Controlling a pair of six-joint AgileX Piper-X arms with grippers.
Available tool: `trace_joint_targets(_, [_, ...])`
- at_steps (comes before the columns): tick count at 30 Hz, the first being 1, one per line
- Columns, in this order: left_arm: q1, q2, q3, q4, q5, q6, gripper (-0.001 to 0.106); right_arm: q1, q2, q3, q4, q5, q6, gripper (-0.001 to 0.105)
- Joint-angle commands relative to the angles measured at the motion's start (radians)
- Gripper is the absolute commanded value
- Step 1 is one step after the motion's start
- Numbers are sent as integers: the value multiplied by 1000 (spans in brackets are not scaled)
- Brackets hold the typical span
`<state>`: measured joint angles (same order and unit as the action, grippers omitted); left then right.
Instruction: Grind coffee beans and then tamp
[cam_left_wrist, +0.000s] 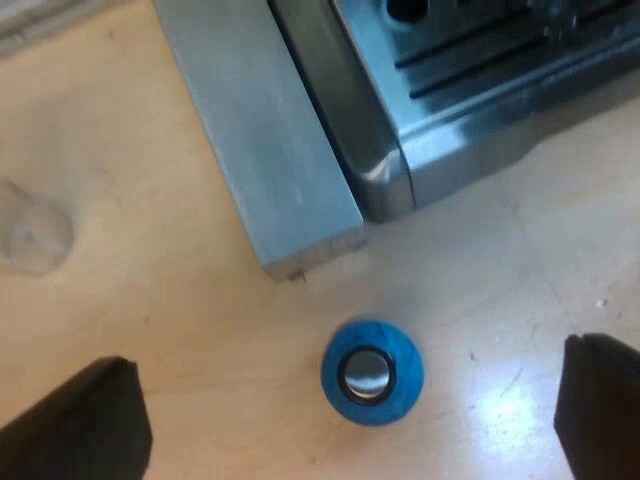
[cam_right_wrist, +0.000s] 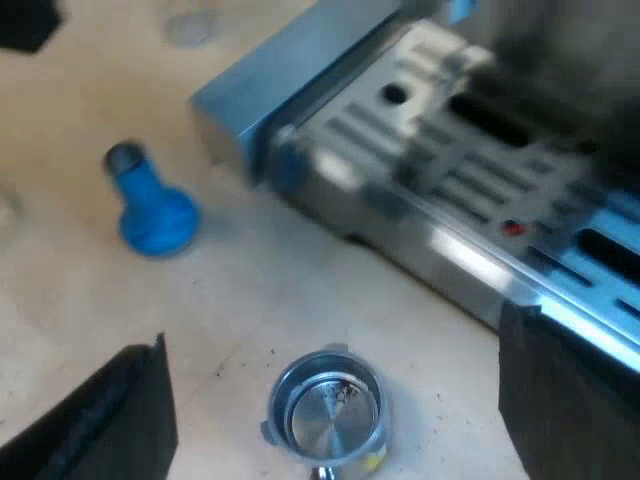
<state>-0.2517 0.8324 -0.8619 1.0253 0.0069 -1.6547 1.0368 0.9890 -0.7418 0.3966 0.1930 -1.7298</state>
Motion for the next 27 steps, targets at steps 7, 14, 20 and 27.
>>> trace_joint_targets(7, [3,-67,-154,4,-24,-94,84,-248,-187,-212,377,7,-8,69])
trace_joint_targets(14, [131,-67,-217,11,3,-99,84,-582,-323,-225,511,-69,-61,69])
trace_joint_targets(20, [252,-67,-217,63,17,-83,84,-914,-361,-217,575,-248,-134,69])
trace_joint_targets(27, [247,-165,-217,77,12,-91,84,-1187,-461,-217,576,-302,-184,69])
